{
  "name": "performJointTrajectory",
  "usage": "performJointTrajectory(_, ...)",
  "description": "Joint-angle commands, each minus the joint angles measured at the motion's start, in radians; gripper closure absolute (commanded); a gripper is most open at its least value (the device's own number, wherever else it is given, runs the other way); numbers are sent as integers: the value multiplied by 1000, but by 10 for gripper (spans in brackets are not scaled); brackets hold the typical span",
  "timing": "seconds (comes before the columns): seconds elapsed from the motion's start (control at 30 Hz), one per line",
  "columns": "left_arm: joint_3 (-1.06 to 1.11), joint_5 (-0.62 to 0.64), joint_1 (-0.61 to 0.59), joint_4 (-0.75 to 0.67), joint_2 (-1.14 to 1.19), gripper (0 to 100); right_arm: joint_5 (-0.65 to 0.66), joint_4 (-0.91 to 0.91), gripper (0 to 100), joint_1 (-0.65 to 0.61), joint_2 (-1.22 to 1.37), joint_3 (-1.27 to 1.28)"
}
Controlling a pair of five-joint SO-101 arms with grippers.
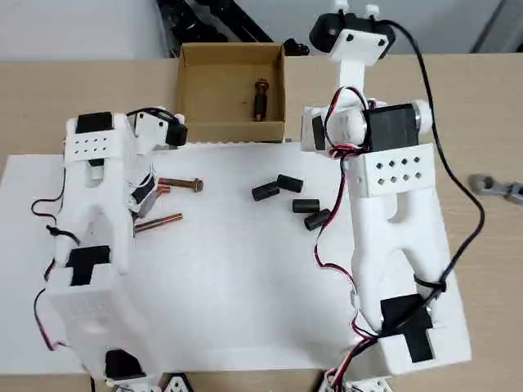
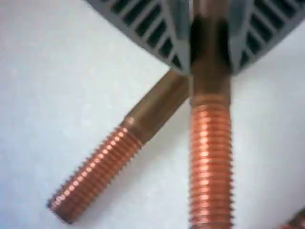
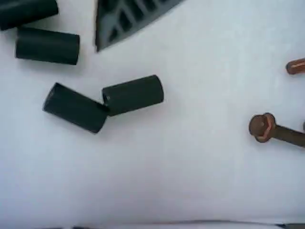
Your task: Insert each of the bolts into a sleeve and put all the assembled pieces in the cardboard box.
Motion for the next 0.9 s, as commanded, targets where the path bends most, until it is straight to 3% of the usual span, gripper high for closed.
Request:
performJointTrajectory(0.0,-45,-123,2,32,-117,994,-8,2,809,1,-50,-41)
performJointTrajectory(0.27,24,-542,31,31,-235,994,-8,2,809,1,-50,-41)
performJointTrajectory(0.87,220,-951,278,17,-233,995,-8,-2,809,2,-50,-41)
